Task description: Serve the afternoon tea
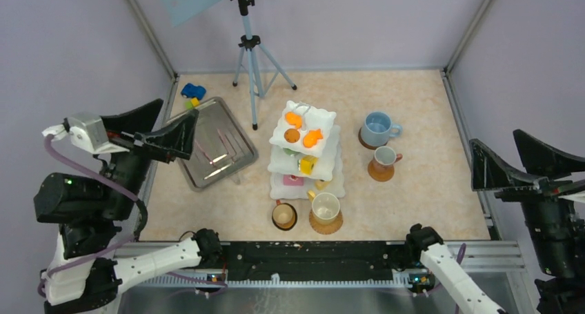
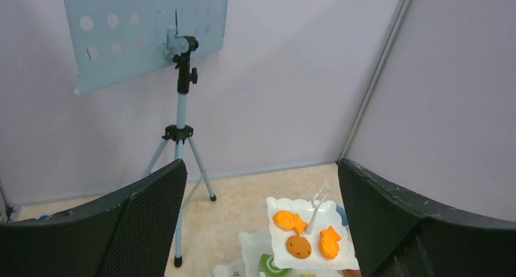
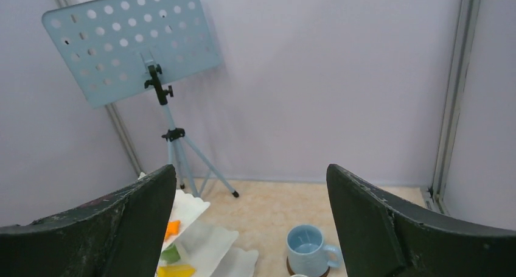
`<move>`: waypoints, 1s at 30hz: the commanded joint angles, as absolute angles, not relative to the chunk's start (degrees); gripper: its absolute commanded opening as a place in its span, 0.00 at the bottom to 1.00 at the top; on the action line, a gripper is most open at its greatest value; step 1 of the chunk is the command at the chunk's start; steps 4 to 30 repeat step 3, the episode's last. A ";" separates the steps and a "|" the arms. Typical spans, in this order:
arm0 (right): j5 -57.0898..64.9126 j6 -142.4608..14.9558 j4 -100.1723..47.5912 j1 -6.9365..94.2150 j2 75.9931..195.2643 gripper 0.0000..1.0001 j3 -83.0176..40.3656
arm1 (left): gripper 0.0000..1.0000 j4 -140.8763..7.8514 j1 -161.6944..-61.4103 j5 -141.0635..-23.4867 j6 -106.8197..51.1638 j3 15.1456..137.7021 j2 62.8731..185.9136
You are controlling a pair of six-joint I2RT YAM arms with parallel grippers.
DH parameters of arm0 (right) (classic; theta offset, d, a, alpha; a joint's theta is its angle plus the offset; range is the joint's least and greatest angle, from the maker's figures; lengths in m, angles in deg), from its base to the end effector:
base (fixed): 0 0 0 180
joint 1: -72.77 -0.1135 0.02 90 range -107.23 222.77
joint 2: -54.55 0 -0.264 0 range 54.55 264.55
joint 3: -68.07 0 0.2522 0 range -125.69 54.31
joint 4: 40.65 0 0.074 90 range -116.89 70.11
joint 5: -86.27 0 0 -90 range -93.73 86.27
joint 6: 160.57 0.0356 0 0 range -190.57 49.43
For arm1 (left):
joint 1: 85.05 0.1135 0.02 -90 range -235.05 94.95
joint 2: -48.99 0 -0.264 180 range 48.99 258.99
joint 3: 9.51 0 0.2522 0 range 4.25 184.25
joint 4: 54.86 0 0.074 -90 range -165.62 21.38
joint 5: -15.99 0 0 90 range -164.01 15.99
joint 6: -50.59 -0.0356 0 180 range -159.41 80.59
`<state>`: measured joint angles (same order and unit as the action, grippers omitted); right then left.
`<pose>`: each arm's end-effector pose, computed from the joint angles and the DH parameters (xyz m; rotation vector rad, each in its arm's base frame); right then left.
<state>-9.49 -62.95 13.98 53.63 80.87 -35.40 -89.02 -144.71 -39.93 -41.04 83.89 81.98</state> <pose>-0.0550 -0.0229 0.5183 -0.0301 1.1866 0.3521 0.0253 -0.0037 0.5223 0.0933 1.2105 -0.5575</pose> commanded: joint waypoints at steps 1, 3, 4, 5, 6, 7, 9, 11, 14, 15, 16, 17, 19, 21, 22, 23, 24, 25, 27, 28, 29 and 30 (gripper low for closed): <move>-8.96 -64.64 12.00 53.00 80.20 0.91 -35.05 | 0.99 -87.19 -144.59 -41.63 -44.38 87.73 83.77; -8.74 -64.88 10.98 53.03 78.77 0.91 -33.64 | 0.99 -87.25 -144.63 -41.45 -44.23 88.27 83.49; -8.74 -64.88 10.98 53.03 78.77 0.91 -33.64 | 0.99 -87.25 -144.63 -41.45 -44.23 88.27 83.49; -8.74 -64.88 10.98 53.03 78.77 0.91 -33.64 | 0.99 -87.25 -144.63 -41.45 -44.23 88.27 83.49; -8.74 -64.88 10.98 53.03 78.77 0.91 -33.64 | 0.99 -87.25 -144.63 -41.45 -44.23 88.27 83.49; -8.74 -64.88 10.98 53.03 78.77 0.91 -33.64 | 0.99 -87.25 -144.63 -41.45 -44.23 88.27 83.49; -8.74 -64.88 10.98 53.03 78.77 0.91 -33.64 | 0.99 -87.25 -144.63 -41.45 -44.23 88.27 83.49; -8.74 -64.88 10.98 53.03 78.77 0.91 -33.64 | 0.99 -87.25 -144.63 -41.45 -44.23 88.27 83.49; -8.74 -64.88 10.98 53.03 78.77 0.91 -33.64 | 0.99 -87.25 -144.63 -41.45 -44.23 88.27 83.49; -8.74 -64.88 10.98 53.03 78.77 0.91 -33.64 | 0.99 -87.25 -144.63 -41.45 -44.23 88.27 83.49; -8.74 -64.88 10.98 53.03 78.77 0.91 -33.64 | 0.99 -87.25 -144.63 -41.45 -44.23 88.27 83.49; -8.74 -64.88 10.98 53.03 78.77 0.91 -33.64 | 0.99 -87.25 -144.63 -41.45 -44.23 88.27 83.49; -8.74 -64.88 10.98 53.03 78.77 0.91 -33.64 | 0.99 -87.25 -144.63 -41.45 -44.23 88.27 83.49; -8.74 -64.88 10.98 53.03 78.77 0.91 -33.64 | 0.99 -87.25 -144.63 -41.45 -44.23 88.27 83.49; -8.74 -64.88 10.98 53.03 78.77 0.91 -33.64 | 0.99 -87.25 -144.63 -41.45 -44.23 88.27 83.49; -8.74 -64.88 10.98 53.03 78.77 0.91 -33.64 | 0.99 -87.25 -144.63 -41.45 -44.23 88.27 83.49; -8.74 -64.88 10.98 53.03 78.77 0.91 -33.64 | 0.99 -87.25 -144.63 -41.45 -44.23 88.27 83.49; -8.74 -64.88 10.98 53.03 78.77 0.91 -33.64 | 0.99 -87.25 -144.63 -41.45 -44.23 88.27 83.49; -8.74 -64.88 10.98 53.03 78.77 0.91 -33.64 | 0.99 -87.25 -144.63 -41.45 -44.23 88.27 83.49; -8.74 -64.88 10.98 53.03 78.77 0.91 -33.64 | 0.99 -87.25 -144.63 -41.45 -44.23 88.27 83.49; -8.74 -64.88 10.98 53.03 78.77 0.91 -33.64 | 0.99 -87.25 -144.63 -41.45 -44.23 88.27 83.49; -8.74 -64.88 10.98 53.03 78.77 0.91 -33.64 | 0.99 -87.25 -144.63 -41.45 -44.23 88.27 83.49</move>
